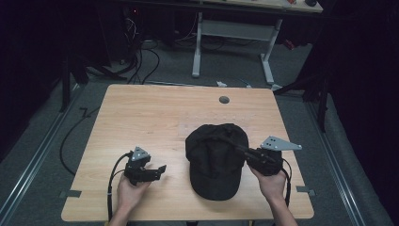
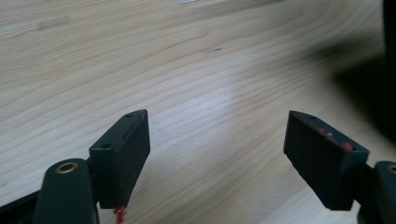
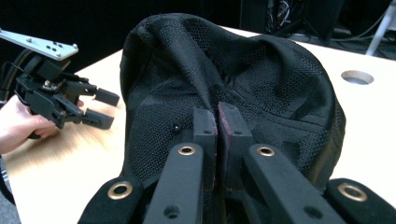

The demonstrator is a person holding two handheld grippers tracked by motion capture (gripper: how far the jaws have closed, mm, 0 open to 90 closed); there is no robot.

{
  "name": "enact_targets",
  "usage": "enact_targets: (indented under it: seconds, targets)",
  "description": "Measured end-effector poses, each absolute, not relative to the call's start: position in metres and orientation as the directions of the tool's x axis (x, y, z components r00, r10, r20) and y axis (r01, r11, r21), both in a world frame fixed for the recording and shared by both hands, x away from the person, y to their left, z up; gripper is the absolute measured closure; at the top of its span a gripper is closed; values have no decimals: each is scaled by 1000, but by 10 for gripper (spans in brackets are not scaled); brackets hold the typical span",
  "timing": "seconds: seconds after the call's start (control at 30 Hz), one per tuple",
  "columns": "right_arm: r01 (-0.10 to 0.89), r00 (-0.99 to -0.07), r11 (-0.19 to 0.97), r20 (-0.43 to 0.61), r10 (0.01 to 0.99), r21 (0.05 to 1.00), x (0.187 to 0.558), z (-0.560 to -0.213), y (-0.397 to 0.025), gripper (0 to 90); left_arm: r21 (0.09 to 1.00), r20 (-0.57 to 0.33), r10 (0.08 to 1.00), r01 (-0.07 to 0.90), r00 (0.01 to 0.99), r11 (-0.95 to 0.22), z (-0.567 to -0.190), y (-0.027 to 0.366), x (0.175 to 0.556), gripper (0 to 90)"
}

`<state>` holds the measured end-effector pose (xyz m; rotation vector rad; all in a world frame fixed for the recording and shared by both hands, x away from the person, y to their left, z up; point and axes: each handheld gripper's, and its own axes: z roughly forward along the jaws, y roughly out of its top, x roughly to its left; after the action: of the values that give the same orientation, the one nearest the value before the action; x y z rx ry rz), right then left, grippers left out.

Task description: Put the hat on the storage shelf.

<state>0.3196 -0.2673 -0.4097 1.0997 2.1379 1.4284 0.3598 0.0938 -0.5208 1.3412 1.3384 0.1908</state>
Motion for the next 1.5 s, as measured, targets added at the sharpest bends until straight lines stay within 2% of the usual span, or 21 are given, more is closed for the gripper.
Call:
enact_targets:
  seconds: [0.13,0.53,0.87,1.07,1.5]
  targets:
    - [393,-654,195,124,747,899,319,-403,-267,871,730,-629,684,585,370,355,-509,89,355,248]
    - [369,-686,192,127,716,909,322,-398,-263,871,688,-686,563,664,462,294,-488,70,344,241]
    - [349,-714,196,125,689,916,323,-397,-260,871,668,-694,522,714,496,209,-486,55,340,233]
    - [331,-739,202,120,663,922,323,-398,-257,871,685,-673,502,713,543,148,-483,45,334,233]
    - [292,-776,186,119,619,938,322,-398,-261,871,659,-700,451,744,553,110,-481,35,336,249]
